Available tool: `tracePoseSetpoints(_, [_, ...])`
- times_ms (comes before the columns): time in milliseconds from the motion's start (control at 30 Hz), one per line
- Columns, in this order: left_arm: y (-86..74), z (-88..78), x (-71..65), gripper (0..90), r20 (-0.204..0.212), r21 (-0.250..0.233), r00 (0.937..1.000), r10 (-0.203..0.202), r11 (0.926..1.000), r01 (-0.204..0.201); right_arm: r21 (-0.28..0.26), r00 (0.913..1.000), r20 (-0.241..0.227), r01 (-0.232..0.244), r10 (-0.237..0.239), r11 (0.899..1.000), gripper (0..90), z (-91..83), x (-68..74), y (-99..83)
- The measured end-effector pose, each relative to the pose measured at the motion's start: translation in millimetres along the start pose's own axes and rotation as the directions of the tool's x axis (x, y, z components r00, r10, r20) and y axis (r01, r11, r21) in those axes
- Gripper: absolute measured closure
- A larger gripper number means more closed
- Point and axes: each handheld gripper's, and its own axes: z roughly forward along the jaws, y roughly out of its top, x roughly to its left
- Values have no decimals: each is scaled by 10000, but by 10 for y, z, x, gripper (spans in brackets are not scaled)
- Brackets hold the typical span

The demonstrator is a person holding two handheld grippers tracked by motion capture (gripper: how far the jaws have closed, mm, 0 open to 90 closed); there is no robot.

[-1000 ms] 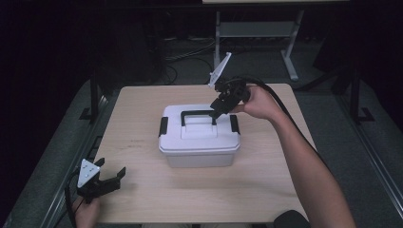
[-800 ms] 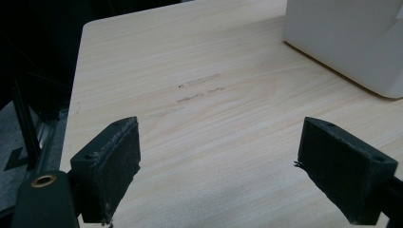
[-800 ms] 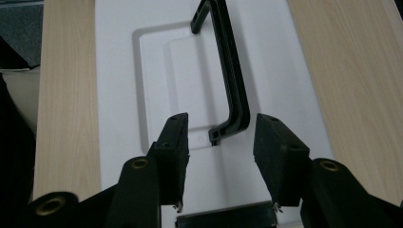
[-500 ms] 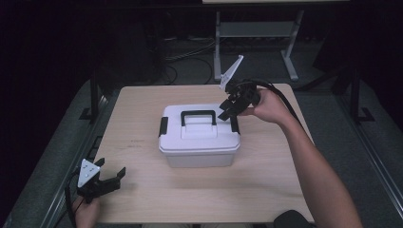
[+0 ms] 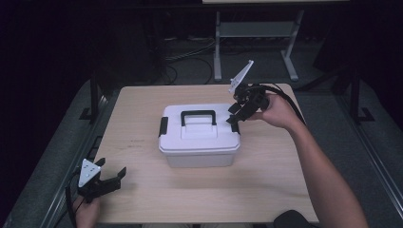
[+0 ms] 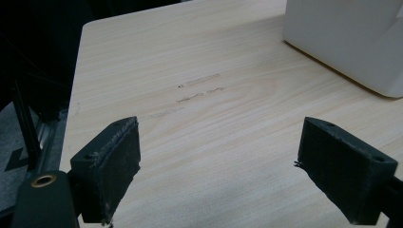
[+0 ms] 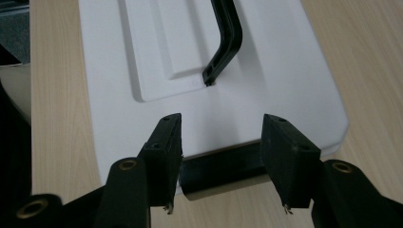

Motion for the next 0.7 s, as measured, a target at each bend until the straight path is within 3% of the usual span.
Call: tracePoseSetpoints(700, [-8,10,-4,134,35,20,10000,25,10000,-25,-215,9979,200,-616,620,9979,414,-102,-15,-342])
